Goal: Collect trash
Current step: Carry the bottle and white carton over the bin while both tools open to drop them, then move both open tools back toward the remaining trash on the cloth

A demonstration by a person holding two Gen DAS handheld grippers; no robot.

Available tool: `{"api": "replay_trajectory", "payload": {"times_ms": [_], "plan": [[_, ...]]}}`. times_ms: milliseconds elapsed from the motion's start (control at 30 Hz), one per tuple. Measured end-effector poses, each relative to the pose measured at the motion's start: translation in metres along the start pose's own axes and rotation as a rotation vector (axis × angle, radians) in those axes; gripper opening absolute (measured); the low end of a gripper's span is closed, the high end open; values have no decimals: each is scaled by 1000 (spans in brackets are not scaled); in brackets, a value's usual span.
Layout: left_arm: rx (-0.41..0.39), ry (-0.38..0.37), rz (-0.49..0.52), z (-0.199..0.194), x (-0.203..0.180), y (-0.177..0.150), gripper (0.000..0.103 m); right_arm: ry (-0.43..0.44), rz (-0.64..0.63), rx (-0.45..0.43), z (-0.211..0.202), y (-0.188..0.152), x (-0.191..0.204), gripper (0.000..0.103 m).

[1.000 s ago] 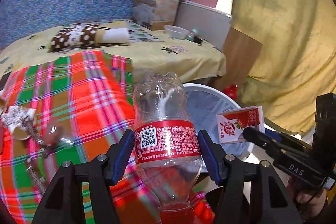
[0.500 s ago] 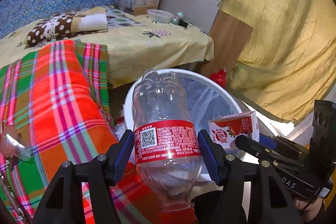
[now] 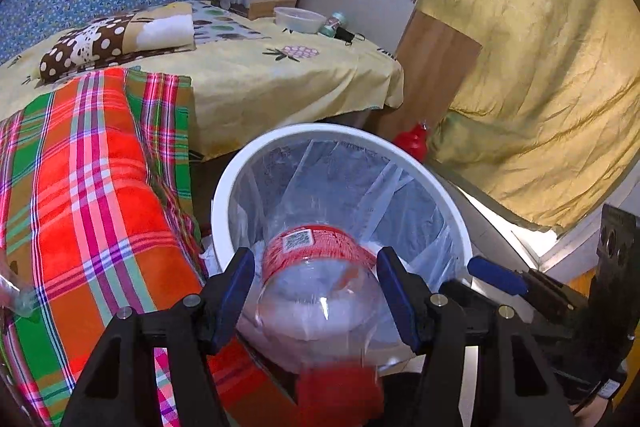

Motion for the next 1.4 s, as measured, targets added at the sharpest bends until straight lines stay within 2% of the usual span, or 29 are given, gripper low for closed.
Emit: {"api": "replay_trajectory", "payload": {"times_ms": [200,967,1200,1400], "plan": [[-40,-9,5,-11,0,9,63,10,-3,-6,-1,1,3,57],[-82,49,-48,-63,34,0,63,82,-27,-73,-18,14,32,57],[-100,91,-62,-86,49,-7,63,112,-53,-86,-25,14,51,57],[-140,160,-64,-116,65,-9,63,153,-76,-104,-32,15,71,57]]}}
Point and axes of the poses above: each gripper's, at about its wrist camera, not at the fingertips, and z roughly the way its jaws point, x to its left, y to its top, the point moved 8 cm from there along z, roughly the way its jaws point, and after that the axes turned 12 degrees about -x, right-handed, at the moved point
